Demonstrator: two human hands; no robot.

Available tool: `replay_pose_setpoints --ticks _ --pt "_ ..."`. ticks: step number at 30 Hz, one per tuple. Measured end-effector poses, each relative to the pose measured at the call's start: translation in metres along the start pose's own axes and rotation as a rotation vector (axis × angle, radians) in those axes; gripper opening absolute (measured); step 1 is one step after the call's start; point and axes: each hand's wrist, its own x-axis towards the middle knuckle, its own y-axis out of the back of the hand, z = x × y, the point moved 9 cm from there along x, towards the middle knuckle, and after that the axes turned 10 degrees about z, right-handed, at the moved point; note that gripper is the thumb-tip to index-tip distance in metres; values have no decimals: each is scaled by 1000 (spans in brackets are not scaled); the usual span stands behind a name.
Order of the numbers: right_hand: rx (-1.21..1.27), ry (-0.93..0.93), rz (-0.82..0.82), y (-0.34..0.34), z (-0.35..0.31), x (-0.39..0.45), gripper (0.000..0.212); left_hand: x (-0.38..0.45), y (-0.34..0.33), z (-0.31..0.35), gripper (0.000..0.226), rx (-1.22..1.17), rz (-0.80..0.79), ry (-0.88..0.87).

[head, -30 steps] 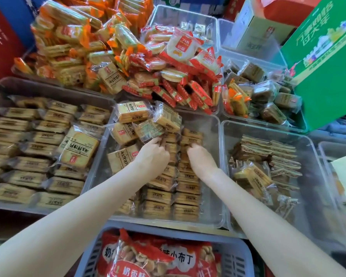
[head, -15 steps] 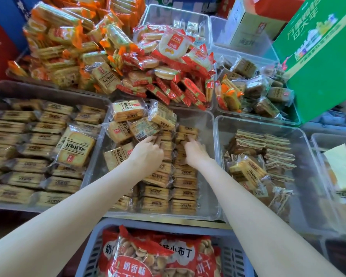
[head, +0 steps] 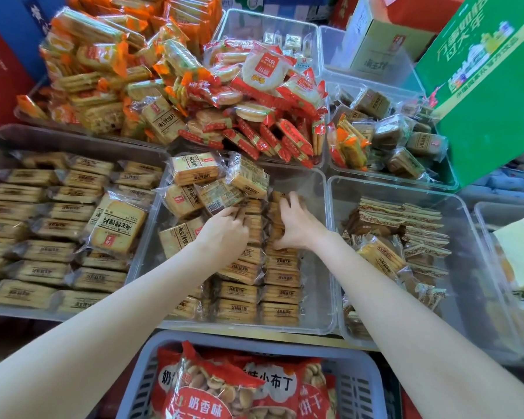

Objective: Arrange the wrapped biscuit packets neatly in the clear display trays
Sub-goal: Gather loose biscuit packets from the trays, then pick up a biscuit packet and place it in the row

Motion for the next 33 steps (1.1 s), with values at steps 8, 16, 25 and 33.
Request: replay_pose_setpoints --ticks 8,16,25,33 --pt "-108 12 44 4 3 -4 54 -1 -2 -1 48 11 -72 2" --pt "88 19 397 111 16 -43 63 13 27 -10 29 -286 -22 116" --pt "667 -24 291 147 4 -105 64 -32 128 -63 28 -1424 595 595" --pt "962 49 278 181 -20 -148 61 -54 193 -78 13 -1393 721 545"
